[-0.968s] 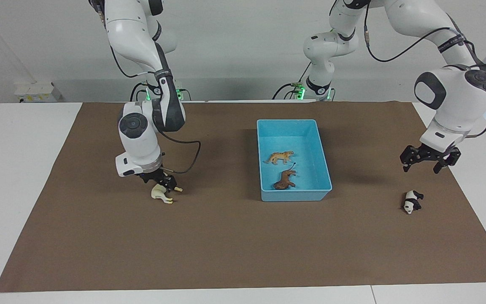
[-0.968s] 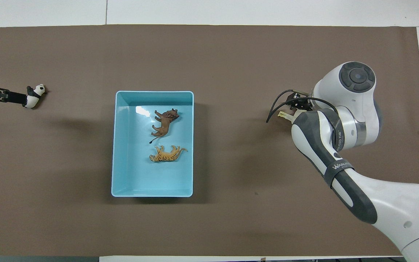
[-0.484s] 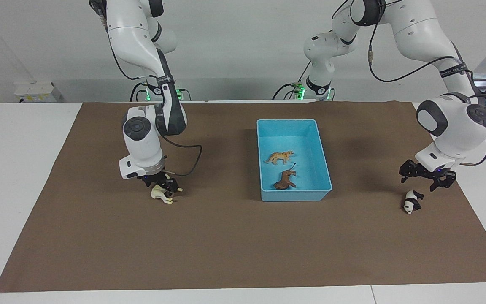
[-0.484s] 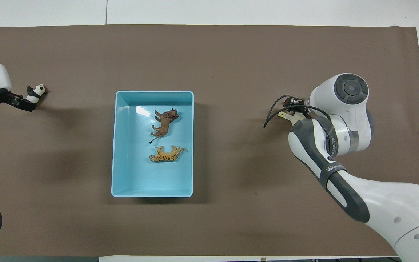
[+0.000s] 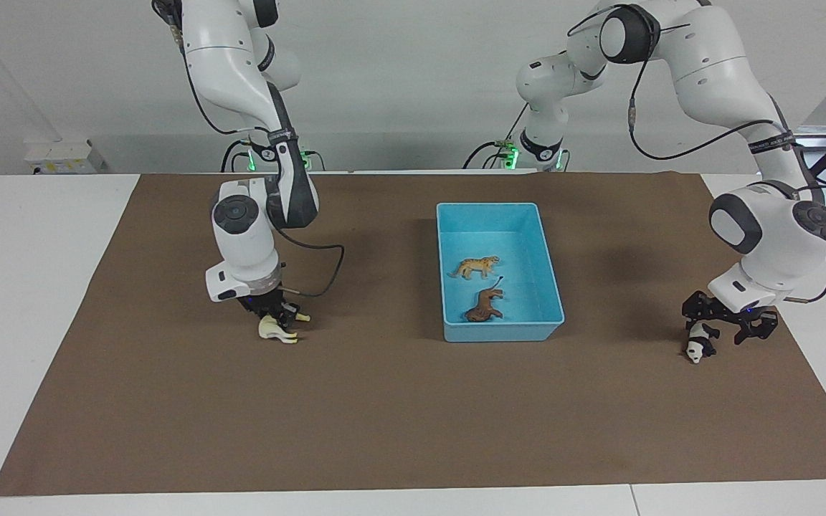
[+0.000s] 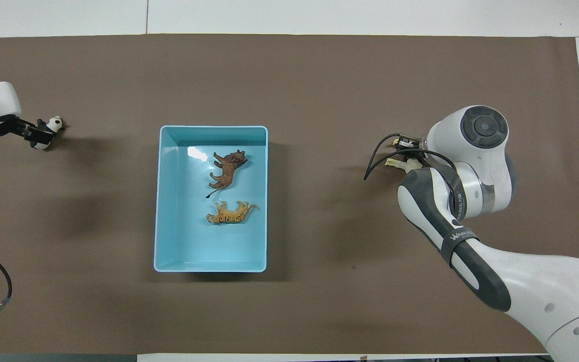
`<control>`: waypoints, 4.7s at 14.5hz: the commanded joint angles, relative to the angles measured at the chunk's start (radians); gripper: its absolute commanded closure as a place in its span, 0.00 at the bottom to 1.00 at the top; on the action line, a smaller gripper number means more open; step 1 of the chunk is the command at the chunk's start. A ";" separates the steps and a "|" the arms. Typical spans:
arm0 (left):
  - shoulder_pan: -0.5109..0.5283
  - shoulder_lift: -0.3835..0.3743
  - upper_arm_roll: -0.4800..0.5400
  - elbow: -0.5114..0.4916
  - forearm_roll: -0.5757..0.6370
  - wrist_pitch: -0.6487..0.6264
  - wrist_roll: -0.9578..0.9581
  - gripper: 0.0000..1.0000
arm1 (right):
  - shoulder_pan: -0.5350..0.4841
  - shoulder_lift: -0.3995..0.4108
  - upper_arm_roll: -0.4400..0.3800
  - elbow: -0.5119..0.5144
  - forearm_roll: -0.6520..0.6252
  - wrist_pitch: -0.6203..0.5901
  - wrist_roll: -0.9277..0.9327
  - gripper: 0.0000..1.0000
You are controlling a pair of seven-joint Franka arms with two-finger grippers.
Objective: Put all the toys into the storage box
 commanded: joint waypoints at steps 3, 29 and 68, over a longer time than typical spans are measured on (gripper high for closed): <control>0.003 0.033 -0.008 0.012 -0.022 0.049 0.024 0.00 | 0.036 -0.008 0.020 0.313 0.003 -0.413 0.000 1.00; -0.361 -0.227 -0.012 0.165 -0.042 -0.505 -0.995 1.00 | 0.339 0.024 -0.003 0.659 0.119 -0.519 0.541 0.00; -0.209 -0.643 0.023 -0.062 -0.010 -0.684 -0.708 0.00 | -0.345 -0.435 0.007 0.398 -0.045 -0.942 -0.805 0.00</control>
